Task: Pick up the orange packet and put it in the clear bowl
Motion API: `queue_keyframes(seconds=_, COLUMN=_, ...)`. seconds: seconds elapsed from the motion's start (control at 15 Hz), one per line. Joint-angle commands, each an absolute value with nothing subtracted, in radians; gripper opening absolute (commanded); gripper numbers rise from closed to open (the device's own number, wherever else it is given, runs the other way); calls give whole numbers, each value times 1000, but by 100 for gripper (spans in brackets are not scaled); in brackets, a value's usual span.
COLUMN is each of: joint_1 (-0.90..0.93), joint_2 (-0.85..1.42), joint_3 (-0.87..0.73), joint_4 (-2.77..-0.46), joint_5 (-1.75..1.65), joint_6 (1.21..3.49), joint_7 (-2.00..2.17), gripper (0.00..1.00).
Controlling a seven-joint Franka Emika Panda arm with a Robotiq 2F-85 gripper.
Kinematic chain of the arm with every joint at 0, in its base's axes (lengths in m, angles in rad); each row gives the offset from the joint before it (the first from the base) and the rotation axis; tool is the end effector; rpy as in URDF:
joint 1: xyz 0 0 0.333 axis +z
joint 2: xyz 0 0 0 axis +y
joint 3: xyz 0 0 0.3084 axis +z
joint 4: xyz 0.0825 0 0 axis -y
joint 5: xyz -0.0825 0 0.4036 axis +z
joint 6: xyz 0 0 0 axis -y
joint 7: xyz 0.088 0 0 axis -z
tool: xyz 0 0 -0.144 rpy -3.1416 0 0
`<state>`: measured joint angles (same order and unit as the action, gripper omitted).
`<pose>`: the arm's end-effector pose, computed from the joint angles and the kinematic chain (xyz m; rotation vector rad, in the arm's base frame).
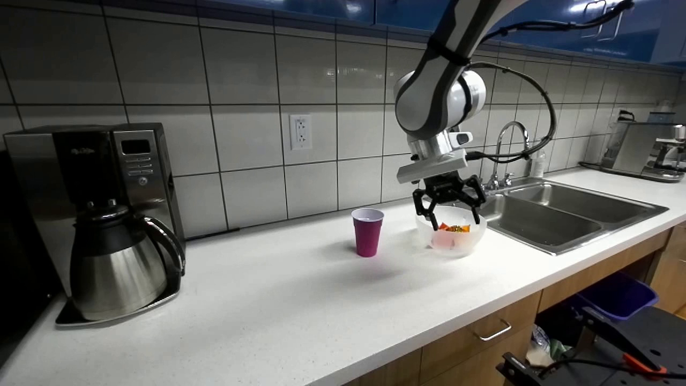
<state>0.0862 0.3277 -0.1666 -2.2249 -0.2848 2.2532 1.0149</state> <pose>0.5113 -0.0624 0.1497 2.5141 -1.1848 -0.2173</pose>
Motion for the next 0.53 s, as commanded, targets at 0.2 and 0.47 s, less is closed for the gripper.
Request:
queue_keyframes(seconds=0.2, joint_1=-8, joint_2=114, joint_3=-154, joint_4=-2476, joint_5=-273, joint_6=2364, joint_7=615, gripper=100)
queue_keyframes(seconds=0.47, joint_1=-31, joint_2=37, joint_3=-152, joint_4=-2546, joint_5=-262, joint_6=2346, joint_7=410, gripper=100)
